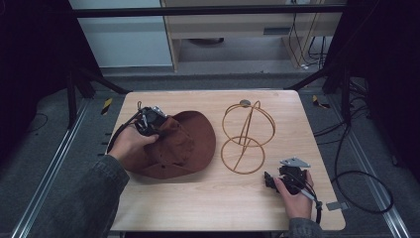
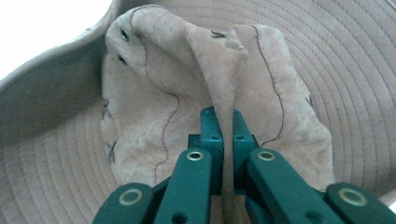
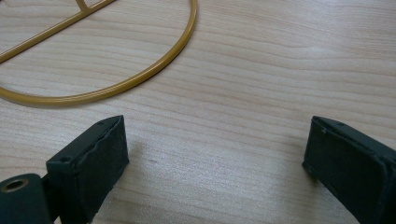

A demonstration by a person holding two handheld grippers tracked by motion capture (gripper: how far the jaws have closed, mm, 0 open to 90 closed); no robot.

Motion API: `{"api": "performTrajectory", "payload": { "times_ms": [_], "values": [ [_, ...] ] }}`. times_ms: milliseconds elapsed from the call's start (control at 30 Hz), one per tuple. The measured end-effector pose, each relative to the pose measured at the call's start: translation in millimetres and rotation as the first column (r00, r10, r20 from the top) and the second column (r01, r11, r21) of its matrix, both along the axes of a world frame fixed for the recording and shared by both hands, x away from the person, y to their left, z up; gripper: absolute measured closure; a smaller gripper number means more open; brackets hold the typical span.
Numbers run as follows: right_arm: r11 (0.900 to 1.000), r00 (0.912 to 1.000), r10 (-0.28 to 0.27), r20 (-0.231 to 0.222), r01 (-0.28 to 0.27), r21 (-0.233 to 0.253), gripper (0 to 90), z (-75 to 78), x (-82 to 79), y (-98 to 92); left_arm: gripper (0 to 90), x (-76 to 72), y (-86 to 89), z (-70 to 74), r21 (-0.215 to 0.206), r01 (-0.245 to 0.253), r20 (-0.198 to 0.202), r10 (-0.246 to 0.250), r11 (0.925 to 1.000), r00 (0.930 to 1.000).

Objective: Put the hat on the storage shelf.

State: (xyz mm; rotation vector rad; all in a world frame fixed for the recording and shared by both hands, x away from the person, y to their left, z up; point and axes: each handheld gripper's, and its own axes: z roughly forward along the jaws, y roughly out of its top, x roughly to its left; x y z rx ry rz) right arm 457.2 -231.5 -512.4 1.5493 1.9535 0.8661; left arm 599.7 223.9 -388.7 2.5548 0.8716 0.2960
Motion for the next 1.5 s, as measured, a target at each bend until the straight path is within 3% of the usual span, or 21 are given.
{"api": "performTrajectory", "payload": {
  "times_ms": [367,467,833,1133,1367,1500],
  "values": [
    [1.0,1.0,0.001,0.0,-0.001,0.0,6.3,0.0,0.0,0.0,88.7,-16.9,16.0,27.3,-0.021,0.03,0.066,-0.029,0.9993,0.9974],
    [1.0,1.0,0.0,0.0,0.0,0.0,6.3,0.0,0.0,0.0,88.7,-25.5,22.8,44.2,-0.032,0.051,0.106,-0.048,0.9982,0.9932],
    [1.0,1.0,0.001,-0.001,-0.001,0.0,6.0,0.0,0.1,0.1,88.7,-51.4,35.8,84.0,-0.078,0.101,0.173,-0.087,0.9918,0.9811],
    [1.0,1.0,0.003,-0.005,-0.003,0.0,4.9,-0.1,0.7,0.6,88.7,-77.7,44.6,123.5,-0.118,0.147,0.248,-0.114,0.9821,0.962],
    [1.0,1.0,0.004,-0.006,-0.004,-0.002,4.8,0.0,0.6,0.5,88.7,-94.2,47.2,152.2,-0.15,0.184,0.306,-0.131,0.9715,0.9429],
    [1.0,1.0,0.007,-0.005,-0.007,-0.003,4.2,-0.2,1.1,0.6,88.7,-96.7,47.3,160.2,-0.155,0.19,0.317,-0.134,0.9694,0.939]
  ]
}}
